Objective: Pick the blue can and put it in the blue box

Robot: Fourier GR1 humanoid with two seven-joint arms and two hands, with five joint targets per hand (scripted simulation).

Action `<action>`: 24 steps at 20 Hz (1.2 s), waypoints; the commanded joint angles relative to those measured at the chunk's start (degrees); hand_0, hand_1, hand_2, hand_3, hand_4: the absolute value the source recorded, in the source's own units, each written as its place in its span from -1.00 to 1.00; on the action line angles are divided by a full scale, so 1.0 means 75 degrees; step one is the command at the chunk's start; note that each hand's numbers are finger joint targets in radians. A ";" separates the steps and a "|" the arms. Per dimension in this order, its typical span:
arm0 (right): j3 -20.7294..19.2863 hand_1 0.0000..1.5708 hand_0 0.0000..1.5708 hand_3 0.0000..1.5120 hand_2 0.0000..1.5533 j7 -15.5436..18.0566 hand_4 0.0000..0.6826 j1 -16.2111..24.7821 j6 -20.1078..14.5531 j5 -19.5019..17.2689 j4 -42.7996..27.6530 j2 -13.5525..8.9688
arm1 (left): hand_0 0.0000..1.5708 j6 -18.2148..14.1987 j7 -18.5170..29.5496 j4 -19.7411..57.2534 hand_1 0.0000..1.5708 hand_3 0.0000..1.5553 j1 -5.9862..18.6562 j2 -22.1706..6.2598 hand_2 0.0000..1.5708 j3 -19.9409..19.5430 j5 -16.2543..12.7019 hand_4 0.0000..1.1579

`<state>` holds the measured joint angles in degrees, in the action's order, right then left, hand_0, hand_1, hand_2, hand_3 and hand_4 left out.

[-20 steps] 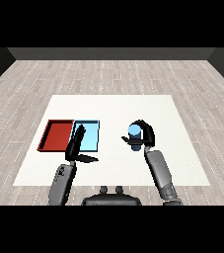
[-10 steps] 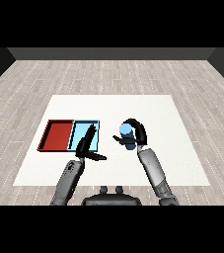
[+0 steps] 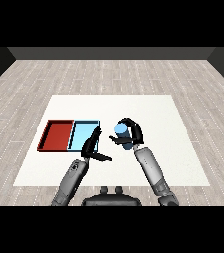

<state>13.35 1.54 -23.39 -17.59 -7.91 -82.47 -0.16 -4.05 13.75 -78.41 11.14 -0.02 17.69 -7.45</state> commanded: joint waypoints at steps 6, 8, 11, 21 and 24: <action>0.0410 0.89 0.89 0.85 0.89 -0.0093 0.77 0.0327 -0.0061 -0.0092 -0.0543 0.0021 | -1.00 -0.0295 -0.0131 0.0229 -1.00 -1.00 0.0298 0.0003 -1.00 0.0177 -0.0483 -1.00; 0.0135 0.88 0.88 0.85 0.89 0.0265 0.77 0.0390 0.0249 0.0092 -0.0401 0.0021 | -1.00 -0.0787 0.0359 0.0626 -1.00 -1.00 0.0161 0.0003 -1.00 0.0837 -0.0589 -1.00; 0.0396 0.89 0.89 0.85 0.89 0.0809 0.79 0.0208 -0.0076 0.0321 0.0344 0.0021 | -1.00 -0.1178 0.0504 0.1516 -1.00 -1.00 0.1171 0.0003 -1.00 0.0882 -0.1171 -1.00; 0.0921 0.89 0.89 0.85 0.88 -0.0382 0.78 -0.0139 -0.0255 0.0078 -0.0583 0.0021 | -1.00 -0.1036 0.0379 0.1475 -1.00 -1.00 0.1272 0.0003 -1.00 0.0973 -0.1440 -1.00; 0.0742 0.88 0.88 0.86 0.89 0.0237 0.79 0.0280 0.0284 0.0236 -0.0508 -0.0033 | -1.00 -0.0906 0.0117 0.1177 -1.00 -1.00 0.1013 0.0000 -1.00 0.0843 -0.1220 -1.00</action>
<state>20.38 1.28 -23.63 -19.46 -6.56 -84.98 -0.09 -11.26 14.73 -69.07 19.34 -0.37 23.89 -17.01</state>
